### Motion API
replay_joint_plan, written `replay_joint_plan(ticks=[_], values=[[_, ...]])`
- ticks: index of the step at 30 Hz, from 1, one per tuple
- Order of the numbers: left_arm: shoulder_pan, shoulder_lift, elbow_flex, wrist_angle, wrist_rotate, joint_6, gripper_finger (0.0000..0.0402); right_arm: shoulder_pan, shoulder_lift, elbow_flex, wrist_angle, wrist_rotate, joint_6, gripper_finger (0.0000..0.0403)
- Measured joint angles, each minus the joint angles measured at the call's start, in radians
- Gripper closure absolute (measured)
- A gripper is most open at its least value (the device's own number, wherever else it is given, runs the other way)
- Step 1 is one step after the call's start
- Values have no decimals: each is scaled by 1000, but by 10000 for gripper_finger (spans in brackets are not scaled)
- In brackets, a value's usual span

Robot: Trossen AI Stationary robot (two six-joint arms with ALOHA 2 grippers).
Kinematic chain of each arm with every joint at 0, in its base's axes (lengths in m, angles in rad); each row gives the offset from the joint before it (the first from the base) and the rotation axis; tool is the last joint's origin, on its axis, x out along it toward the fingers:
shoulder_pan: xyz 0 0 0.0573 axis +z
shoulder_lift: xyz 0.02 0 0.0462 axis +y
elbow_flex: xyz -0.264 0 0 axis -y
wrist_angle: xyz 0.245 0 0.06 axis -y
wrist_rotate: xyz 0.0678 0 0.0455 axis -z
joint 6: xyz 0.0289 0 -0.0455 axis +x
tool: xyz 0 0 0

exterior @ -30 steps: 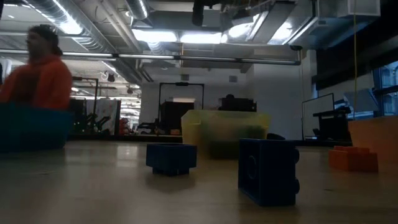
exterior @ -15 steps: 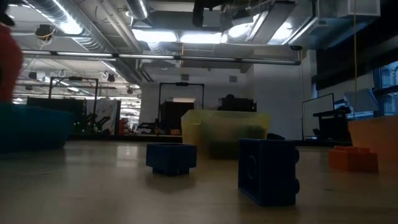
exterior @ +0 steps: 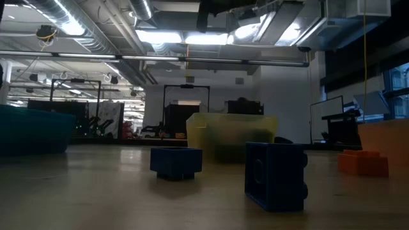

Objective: Sort blocks by size
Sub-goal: Put the orange 4 stud game piece into the orange bin

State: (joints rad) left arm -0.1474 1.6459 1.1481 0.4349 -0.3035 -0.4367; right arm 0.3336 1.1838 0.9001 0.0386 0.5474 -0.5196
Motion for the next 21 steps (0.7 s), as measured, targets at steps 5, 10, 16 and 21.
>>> replay_joint_plan(ticks=[5, 10, 16, 21], values=[[-1, 0, 0, -91, 8, 4, 212, 0, 0, 0, -77, -13, 47, 291], [-10, 0, 0, -232, 12, -4, 185, 0, 0, 0, -223, -14, 143, 301], [-45, 0, 0, -374, 11, 2, 181, 1, -2, 0, -530, -45, 377, 295], [-87, 0, 0, -444, 11, 0, 180, 1, -2, 0, -921, -204, 675, 301]])
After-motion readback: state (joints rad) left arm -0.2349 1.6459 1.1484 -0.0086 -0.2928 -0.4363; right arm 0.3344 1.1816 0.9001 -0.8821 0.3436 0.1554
